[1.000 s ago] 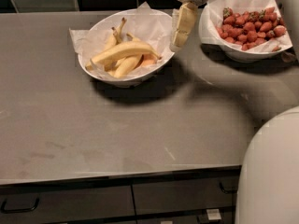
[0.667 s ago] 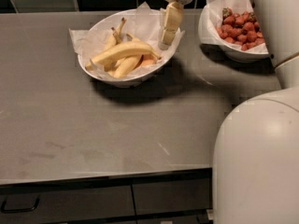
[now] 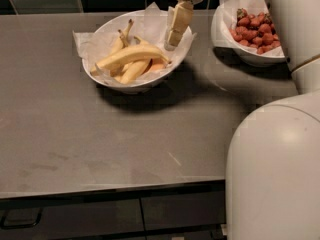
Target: Pick banana from white bowl
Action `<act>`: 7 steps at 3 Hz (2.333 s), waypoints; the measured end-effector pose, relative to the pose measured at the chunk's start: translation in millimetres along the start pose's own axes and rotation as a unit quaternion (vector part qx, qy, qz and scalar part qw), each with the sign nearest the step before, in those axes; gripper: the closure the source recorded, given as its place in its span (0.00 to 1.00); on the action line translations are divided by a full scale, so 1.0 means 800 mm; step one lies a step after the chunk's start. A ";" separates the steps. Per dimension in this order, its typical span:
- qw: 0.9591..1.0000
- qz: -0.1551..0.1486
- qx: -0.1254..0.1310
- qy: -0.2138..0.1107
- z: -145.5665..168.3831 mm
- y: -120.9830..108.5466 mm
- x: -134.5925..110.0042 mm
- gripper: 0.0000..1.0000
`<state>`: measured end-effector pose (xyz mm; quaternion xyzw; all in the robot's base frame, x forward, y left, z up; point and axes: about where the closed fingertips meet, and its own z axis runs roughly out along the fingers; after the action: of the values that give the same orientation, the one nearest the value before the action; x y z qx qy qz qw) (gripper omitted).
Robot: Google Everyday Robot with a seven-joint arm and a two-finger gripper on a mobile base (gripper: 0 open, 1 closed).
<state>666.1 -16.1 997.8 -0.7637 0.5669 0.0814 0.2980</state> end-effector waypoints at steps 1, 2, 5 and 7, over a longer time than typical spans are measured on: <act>1.000 -0.008 -0.007 -0.017 0.021 -0.007 -0.010 0.08; 0.997 -0.022 -0.047 -0.048 0.066 -0.007 -0.028 0.04; 0.989 -0.024 -0.105 -0.098 0.152 -0.017 -0.050 0.03; 0.987 -0.009 -0.124 -0.098 0.178 -0.014 -0.044 0.21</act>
Offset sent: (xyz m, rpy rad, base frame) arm 0.0084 0.0704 -0.0503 0.0390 0.1977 0.2421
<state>694.3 92.9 902.7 -0.7881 0.5134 0.2232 0.2559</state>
